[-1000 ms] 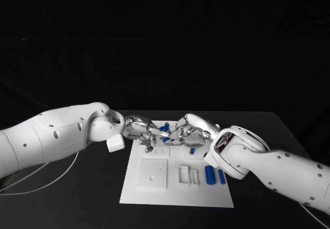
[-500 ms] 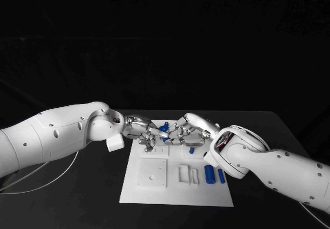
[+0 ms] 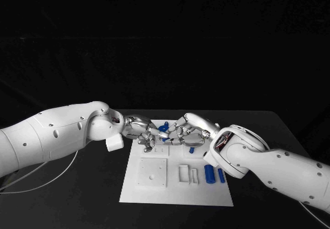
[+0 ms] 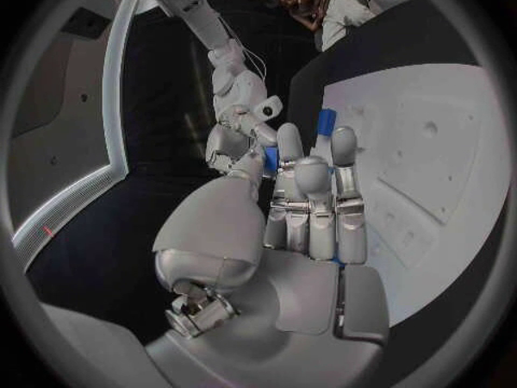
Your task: Assemble the parts on the task board
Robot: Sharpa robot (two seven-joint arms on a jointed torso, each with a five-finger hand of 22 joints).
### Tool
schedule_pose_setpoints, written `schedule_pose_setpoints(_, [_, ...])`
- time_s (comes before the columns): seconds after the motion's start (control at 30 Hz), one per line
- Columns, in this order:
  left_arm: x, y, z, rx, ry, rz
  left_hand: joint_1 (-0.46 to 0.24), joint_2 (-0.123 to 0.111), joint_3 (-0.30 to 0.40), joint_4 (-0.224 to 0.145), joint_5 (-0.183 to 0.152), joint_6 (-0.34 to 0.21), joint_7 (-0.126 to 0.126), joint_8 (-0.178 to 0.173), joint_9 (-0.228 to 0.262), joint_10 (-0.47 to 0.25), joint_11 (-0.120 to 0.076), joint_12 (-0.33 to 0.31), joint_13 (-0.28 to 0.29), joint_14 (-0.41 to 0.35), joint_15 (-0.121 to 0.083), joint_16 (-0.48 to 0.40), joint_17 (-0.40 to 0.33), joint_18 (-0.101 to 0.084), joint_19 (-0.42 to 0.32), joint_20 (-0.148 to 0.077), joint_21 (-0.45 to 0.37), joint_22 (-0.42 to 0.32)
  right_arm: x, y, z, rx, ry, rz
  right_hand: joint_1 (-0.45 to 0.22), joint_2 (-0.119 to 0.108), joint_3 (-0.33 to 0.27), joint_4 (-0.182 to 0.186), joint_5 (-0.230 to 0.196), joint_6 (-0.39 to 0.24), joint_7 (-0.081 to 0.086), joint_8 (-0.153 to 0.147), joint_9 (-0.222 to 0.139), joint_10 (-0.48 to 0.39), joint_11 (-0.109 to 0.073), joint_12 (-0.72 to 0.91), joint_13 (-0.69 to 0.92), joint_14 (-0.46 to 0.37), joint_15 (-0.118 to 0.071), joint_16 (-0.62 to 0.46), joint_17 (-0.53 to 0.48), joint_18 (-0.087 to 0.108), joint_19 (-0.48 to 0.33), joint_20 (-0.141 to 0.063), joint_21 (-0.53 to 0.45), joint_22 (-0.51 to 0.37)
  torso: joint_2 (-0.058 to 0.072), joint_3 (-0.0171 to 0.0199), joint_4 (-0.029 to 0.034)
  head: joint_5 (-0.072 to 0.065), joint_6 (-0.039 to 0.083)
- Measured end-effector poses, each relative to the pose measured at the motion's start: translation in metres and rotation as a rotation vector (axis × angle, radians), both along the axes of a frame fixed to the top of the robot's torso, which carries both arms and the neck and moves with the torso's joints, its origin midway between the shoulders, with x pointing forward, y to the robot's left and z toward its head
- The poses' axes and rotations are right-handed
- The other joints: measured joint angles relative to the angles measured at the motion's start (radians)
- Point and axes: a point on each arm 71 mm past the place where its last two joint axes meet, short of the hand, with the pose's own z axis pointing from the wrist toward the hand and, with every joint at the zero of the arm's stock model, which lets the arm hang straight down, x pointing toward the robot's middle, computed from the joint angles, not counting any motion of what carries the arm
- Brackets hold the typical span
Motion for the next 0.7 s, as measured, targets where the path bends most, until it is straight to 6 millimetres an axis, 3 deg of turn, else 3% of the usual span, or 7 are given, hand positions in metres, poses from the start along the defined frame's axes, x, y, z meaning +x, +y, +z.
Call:
schedule_pose_setpoints(0.53, [0.0, -0.001, -0.0002, 0.005, -0.003, -0.005, 0.012, 0.012, 0.007, -0.011, 0.001, 0.0, 0.0, 0.0, 0.011, 0.0, 0.0, 0.0, -0.002, 0.0, 0.0, 0.002, 0.0, 0.0, 0.0, 0.0, 0.004, 0.0, 0.0002, -0.0001, -0.0005, -0.003, 0.002, 0.001, 0.001, -0.001, 0.0, 0.0, 0.005, 0.0, 0.0, 0.0, 0.0, 0.002, -0.002, 0.0, 0.002, 0.0, 0.0, 0.0, 0.001, 0.0, 0.0, 0.0, 0.0, 0.0, 0.0, 0.0, -0.0004, -0.001, 0.001])
schedule_pose_setpoints(0.67, [0.0, -0.0011, -0.0002, 0.006, -0.004, -0.005, 0.033, 0.023, 0.018, -0.023, 0.02, 0.002, -0.002, -0.001, 0.012, 0.0, 0.0, 0.005, -0.002, 0.0, 0.0, 0.002, 0.001, 0.0, 0.0, 0.0, 0.004, 0.0, 0.0002, 0.0004, -0.0006, -0.003, 0.003, 0.002, 0.001, -0.001, 0.0, 0.0, 0.005, 0.0, 0.0, 0.0, 0.0, 0.003, -0.003, 0.0, 0.002, 0.0, 0.0, 0.0, 0.001, 0.0, 0.0, 0.0, 0.0, 0.0, 0.0, 0.0, -0.0006, -0.002, 0.001])
schedule_pose_setpoints(0.7, [0.0, -0.0012, -0.0002, 0.006, -0.005, -0.005, 0.039, 0.028, 0.024, -0.028, 0.039, 0.002, -0.002, -0.004, 0.012, 0.0, 0.0, 0.005, -0.003, 0.0, 0.0, 0.002, 0.001, 0.0, 0.0, 0.0, 0.004, 0.0, 0.0003, 0.0005, -0.0006, -0.003, 0.003, 0.002, 0.004, -0.004, 0.0, 0.0, 0.005, 0.0, 0.0, 0.0, 0.0, 0.004, -0.002, 0.0, 0.002, 0.0, 0.0, 0.0, 0.001, 0.0, 0.0, 0.0, 0.0, 0.0, 0.0, 0.0, -0.0006, -0.002, 0.001])
